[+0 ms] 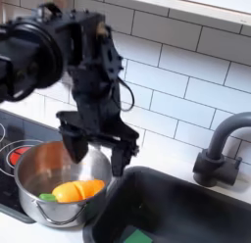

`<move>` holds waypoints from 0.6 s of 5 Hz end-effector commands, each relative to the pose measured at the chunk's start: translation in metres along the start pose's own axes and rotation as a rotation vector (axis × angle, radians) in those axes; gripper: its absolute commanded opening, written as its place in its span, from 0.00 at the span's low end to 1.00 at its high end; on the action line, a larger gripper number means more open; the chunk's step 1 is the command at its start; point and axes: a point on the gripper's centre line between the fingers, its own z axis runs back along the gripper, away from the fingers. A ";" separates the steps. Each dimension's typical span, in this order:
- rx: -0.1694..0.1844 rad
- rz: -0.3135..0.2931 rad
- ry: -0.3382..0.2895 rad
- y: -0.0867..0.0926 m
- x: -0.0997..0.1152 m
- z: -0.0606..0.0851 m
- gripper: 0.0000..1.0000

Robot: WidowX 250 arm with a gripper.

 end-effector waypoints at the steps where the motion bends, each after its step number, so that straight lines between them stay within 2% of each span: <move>1: 0.077 0.178 -0.026 0.047 0.002 0.016 1.00; 2: 0.120 0.256 -0.026 0.068 -0.001 0.017 1.00; 3: 0.142 0.324 -0.030 0.086 -0.002 0.018 1.00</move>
